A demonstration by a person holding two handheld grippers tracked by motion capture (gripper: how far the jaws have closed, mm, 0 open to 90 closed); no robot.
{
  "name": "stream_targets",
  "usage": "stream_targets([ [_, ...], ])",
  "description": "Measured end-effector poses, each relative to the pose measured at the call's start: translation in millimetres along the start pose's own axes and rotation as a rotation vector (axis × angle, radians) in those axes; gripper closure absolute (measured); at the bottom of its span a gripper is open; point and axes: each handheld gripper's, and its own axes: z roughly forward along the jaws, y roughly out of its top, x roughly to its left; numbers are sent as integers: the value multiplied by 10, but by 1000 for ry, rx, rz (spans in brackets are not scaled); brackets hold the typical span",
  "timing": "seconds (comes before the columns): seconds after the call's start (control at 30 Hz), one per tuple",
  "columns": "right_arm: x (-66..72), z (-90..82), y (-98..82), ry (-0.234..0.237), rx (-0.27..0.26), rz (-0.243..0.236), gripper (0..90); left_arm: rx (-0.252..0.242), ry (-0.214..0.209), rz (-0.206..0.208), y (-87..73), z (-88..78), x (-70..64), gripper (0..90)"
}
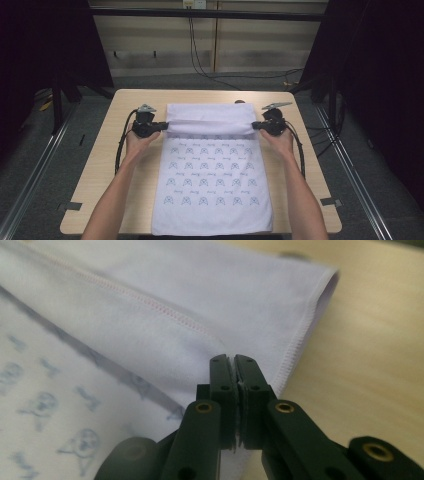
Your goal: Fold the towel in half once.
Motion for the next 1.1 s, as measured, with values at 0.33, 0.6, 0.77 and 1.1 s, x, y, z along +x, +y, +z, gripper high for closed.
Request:
stream_targets([
  [0.33, -35, -967, 398, 67, -230, 14, 873, -178, -90, 72, 464, -757, -376, 876],
  [0.6, 245, -1492, 344, 177, -281, -62, 873, -258, -98, 154, 535, -1396, -580, 875],
  [0.77, 463, -1769, 296, 208, -309, -124, 873, -282, -109, 173, 500, -1665, -686, 875],
  [1.1, 772, -1953, -508, 248, -239, -144, 872, -166, -236, 141, -436, -1784, -979, 872],
])
